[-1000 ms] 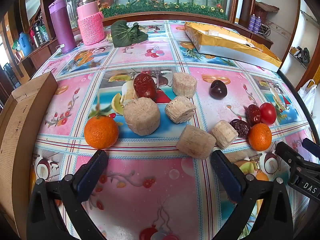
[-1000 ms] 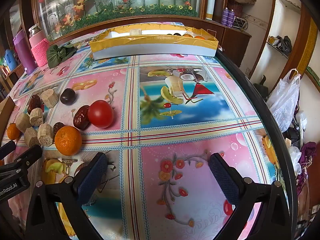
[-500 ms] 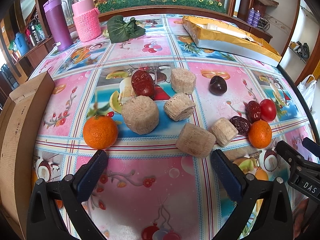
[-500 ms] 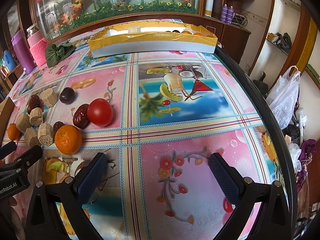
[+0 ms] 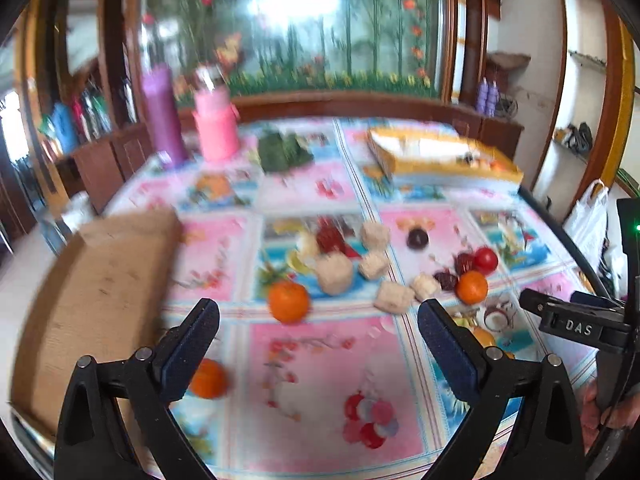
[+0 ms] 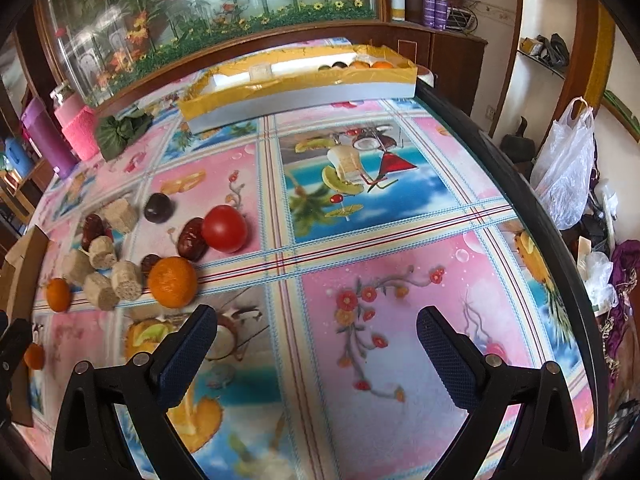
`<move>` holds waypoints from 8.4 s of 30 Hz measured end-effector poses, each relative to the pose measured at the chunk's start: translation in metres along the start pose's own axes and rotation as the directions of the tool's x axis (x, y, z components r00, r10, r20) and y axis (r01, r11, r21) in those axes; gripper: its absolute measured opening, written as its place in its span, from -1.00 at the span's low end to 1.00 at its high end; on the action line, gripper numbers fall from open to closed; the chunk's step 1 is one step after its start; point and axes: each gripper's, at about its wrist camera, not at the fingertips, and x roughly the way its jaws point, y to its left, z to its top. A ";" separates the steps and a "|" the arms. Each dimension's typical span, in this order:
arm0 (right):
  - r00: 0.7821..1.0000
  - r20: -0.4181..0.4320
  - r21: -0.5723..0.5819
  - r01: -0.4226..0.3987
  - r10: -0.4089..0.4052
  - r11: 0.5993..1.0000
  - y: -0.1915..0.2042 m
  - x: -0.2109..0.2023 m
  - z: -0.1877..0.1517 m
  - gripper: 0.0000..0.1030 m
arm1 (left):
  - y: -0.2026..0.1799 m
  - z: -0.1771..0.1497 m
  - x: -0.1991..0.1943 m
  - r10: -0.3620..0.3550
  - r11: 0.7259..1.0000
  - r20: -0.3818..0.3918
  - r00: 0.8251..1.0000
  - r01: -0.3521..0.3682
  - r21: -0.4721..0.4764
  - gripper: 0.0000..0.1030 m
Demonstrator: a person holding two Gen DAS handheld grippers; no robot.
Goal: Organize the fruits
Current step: 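Grasp a round beige cake with the right tool while the left tool grasps an orange, then carry the cake and orange into the cardboard tray and open both tools, then move both open tools back over the fruit on the table, then grasp a cylindrical beige cake with the left tool while the right tool grasps an orange, then carry the cake and orange into the cardboard tray and open both tools, then move both open tools back over the fruit on the table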
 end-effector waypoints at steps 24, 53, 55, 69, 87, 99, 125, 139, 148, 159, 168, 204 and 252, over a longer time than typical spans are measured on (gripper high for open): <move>0.908 0.415 -0.103 0.111 -0.058 0.989 0.056 -0.123 -0.063 0.98 | 0.038 -0.013 -0.065 0.003 1.000 0.111 0.994 -0.001 -0.019 0.96; 0.961 -0.040 -0.220 -0.277 0.275 0.935 0.082 -0.058 -0.102 0.13 | 0.083 -0.043 0.038 -0.153 0.977 -0.290 0.945 0.188 0.097 0.11; 0.962 -0.047 -0.235 -0.274 0.271 0.932 0.085 -0.057 -0.103 0.04 | 0.086 -0.043 0.042 -0.145 0.979 -0.302 0.942 0.181 0.096 0.10; 0.960 -0.061 -0.257 -0.280 0.273 0.925 0.089 -0.057 -0.106 -0.44 | 0.115 -0.033 0.025 -0.126 0.990 -0.250 0.960 0.138 0.031 -0.49; 0.763 -0.249 -0.481 -0.632 0.597 0.608 0.325 -0.082 -0.088 -0.43 | 0.294 -0.057 -0.021 0.098 0.955 -0.250 0.963 -0.161 -0.247 -0.48; 0.788 -0.340 -0.523 -0.612 0.513 0.593 0.401 -0.030 -0.115 -0.38 | 0.310 -0.069 -0.020 0.078 0.944 -0.233 0.969 -0.147 -0.296 -0.36; 0.845 -0.112 -0.727 -0.428 0.522 0.537 0.281 -0.362 -0.092 0.70 | 0.166 -0.005 -0.083 -0.083 0.976 -0.086 0.993 0.064 -0.207 0.13; 0.913 -0.006 -0.212 -0.399 0.407 0.892 0.062 -0.175 0.024 0.65 | 0.074 0.011 -0.020 -0.246 0.969 -0.144 0.958 0.238 -0.073 0.23; 0.927 -0.094 0.023 -0.362 0.362 0.932 -0.001 -0.014 0.039 -0.08 | 0.008 0.004 0.056 -0.354 0.931 -0.240 0.904 0.364 -0.002 -0.01; 0.907 -0.117 -0.128 -0.417 0.404 0.900 0.051 0.027 0.024 -0.08 | -0.036 0.004 0.114 -0.378 0.908 -0.314 0.871 0.415 0.058 -0.32; 0.918 -0.087 -0.119 -0.396 0.388 0.911 0.048 0.035 0.023 -0.30 | -0.041 0.005 0.126 -0.372 0.919 -0.291 0.881 0.394 0.016 -0.38; 0.801 -0.182 -0.417 -0.588 0.570 0.694 0.261 -0.079 -0.032 -0.32 | 0.258 -0.033 0.004 0.049 0.943 -0.160 0.986 -0.098 -0.318 -0.42; 0.897 -0.040 -0.319 -0.430 0.441 0.845 0.168 -0.041 -0.018 0.09 | 0.150 0.008 -0.011 -0.055 0.986 -0.131 0.990 0.033 -0.164 0.33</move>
